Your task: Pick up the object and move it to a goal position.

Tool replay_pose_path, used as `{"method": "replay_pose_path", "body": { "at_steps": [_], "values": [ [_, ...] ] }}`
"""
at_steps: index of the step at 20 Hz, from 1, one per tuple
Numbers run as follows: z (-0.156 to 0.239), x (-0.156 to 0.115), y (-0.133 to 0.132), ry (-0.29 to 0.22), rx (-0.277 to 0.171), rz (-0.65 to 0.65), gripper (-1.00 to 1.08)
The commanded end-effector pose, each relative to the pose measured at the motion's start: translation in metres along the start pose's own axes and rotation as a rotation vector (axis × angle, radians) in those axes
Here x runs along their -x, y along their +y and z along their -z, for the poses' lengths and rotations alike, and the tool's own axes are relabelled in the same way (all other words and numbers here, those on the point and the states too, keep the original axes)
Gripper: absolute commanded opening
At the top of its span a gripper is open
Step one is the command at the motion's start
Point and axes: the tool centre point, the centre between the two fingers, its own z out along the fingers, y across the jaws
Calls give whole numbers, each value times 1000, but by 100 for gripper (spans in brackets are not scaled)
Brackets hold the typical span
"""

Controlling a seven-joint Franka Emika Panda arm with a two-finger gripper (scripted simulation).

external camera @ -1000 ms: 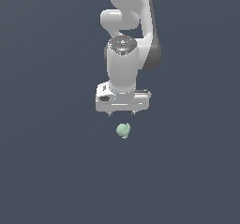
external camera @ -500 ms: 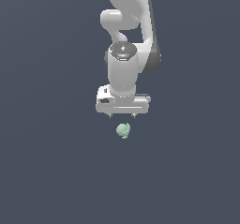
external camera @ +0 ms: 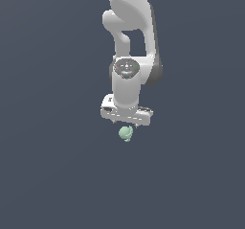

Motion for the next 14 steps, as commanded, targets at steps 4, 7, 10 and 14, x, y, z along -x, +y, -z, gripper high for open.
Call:
{"method": "replay_pose_path", "body": {
  "at_steps": [4, 7, 10, 14],
  "values": [
    [-21, 1, -1, -9, 5, -100, 100],
    [-29, 1, -2, -11, 7, -136, 100],
    [-34, 2, -2, -13, 8, -159, 100],
    [-37, 2, -2, -14, 9, -170, 100]
  ]
}}
